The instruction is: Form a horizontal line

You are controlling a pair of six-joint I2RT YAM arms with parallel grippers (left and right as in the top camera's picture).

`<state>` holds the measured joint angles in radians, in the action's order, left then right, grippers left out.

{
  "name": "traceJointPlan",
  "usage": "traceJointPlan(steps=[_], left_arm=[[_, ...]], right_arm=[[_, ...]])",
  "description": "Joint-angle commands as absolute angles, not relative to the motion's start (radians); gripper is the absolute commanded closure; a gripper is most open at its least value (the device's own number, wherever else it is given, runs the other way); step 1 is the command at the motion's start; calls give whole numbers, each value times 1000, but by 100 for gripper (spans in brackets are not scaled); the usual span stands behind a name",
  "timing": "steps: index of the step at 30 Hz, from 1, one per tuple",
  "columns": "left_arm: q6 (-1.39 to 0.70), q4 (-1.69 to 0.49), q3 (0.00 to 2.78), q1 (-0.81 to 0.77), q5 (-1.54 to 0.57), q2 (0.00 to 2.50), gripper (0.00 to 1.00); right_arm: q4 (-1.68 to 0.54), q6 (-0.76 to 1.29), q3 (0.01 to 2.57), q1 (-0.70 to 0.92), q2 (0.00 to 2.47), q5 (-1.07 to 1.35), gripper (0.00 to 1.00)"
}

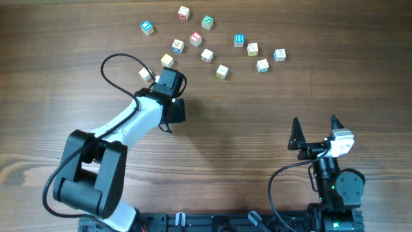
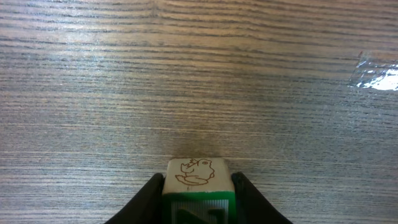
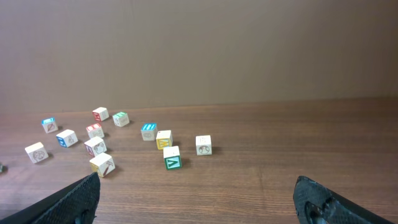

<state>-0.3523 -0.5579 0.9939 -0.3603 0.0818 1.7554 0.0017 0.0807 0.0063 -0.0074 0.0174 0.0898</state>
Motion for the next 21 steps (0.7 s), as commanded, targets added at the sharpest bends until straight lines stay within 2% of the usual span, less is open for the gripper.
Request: traceJointPlan(steps=[1, 4, 7, 10, 12, 21], left_arm=[[-344, -552, 983, -363, 96, 1768, 71], [-344, -553, 983, -363, 96, 1768, 66], [-344, -552, 983, -363, 96, 1768, 54], [-344, -552, 983, -363, 95, 1768, 57], [-344, -552, 983, -363, 96, 1768, 62], [-295, -531, 983, -363, 99, 1768, 64]], right_arm=[[7, 71, 5, -3, 9, 103, 0], [7, 71, 5, -3, 9, 103, 0], [7, 71, 5, -3, 9, 103, 0], [7, 71, 5, -3, 9, 103, 0], [7, 71, 5, -3, 9, 103, 0], [7, 71, 5, -3, 9, 103, 0]])
